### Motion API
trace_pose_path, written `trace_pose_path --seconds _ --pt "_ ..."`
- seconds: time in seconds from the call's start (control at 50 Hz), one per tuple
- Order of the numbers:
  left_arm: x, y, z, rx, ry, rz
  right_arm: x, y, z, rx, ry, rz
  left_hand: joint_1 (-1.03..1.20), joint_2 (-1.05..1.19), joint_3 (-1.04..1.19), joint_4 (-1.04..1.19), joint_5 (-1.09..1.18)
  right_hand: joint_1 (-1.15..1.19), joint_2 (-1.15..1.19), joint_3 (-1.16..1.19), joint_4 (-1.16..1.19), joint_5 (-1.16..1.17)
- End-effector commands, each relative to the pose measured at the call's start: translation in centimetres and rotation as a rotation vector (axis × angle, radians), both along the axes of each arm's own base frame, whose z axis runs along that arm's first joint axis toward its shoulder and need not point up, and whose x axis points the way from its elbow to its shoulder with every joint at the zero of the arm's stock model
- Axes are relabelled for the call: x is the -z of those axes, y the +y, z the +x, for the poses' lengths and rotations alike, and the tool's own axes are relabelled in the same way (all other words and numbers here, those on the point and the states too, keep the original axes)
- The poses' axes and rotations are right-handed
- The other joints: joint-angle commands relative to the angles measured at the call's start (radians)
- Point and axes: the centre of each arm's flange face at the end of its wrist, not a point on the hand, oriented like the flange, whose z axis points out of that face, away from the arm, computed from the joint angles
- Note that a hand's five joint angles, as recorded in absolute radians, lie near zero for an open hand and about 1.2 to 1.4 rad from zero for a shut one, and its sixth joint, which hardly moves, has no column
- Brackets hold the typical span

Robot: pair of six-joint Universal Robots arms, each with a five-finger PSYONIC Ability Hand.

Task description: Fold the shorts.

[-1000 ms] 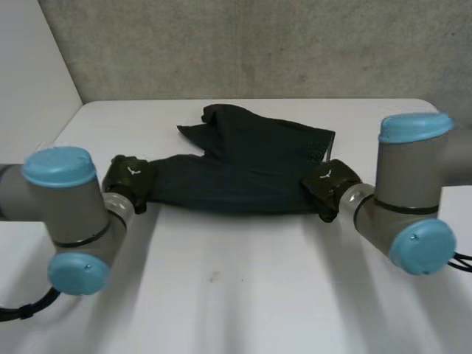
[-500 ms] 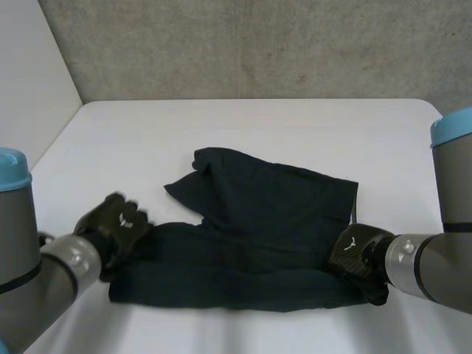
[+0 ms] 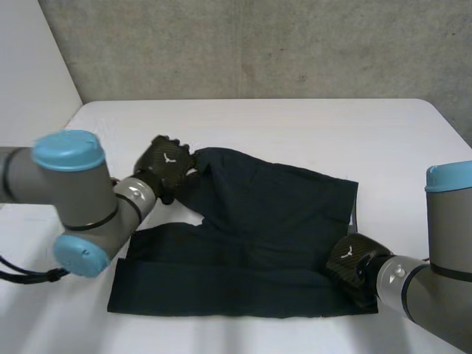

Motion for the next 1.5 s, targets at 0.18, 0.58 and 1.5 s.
trace_pose_path --seconds 0.18,0.58,1.5 --pt "4.8 -3.7 -1.1 -0.011 -0.038 0.15 0.6 -0.4 -0.3 0.047 -0.037 -0.008 0.426 0.43 0.429 0.427 0.423 0.436 0.228 0.21 0.208 0.239" --pt "4.4 -4.4 1.3 -0.322 -0.155 0.089 0.5 -0.9 -0.4 0.069 -0.056 -0.017 0.947 0.951 0.949 0.948 0.944 0.436 0.228 0.21 0.208 0.239" --pt "-0.5 6.8 4.6 -0.068 0.035 0.484 -5.2 1.5 0.1 -0.027 -0.252 -0.153 0.231 0.235 0.234 0.232 0.228 0.436 0.228 0.21 0.208 0.239"
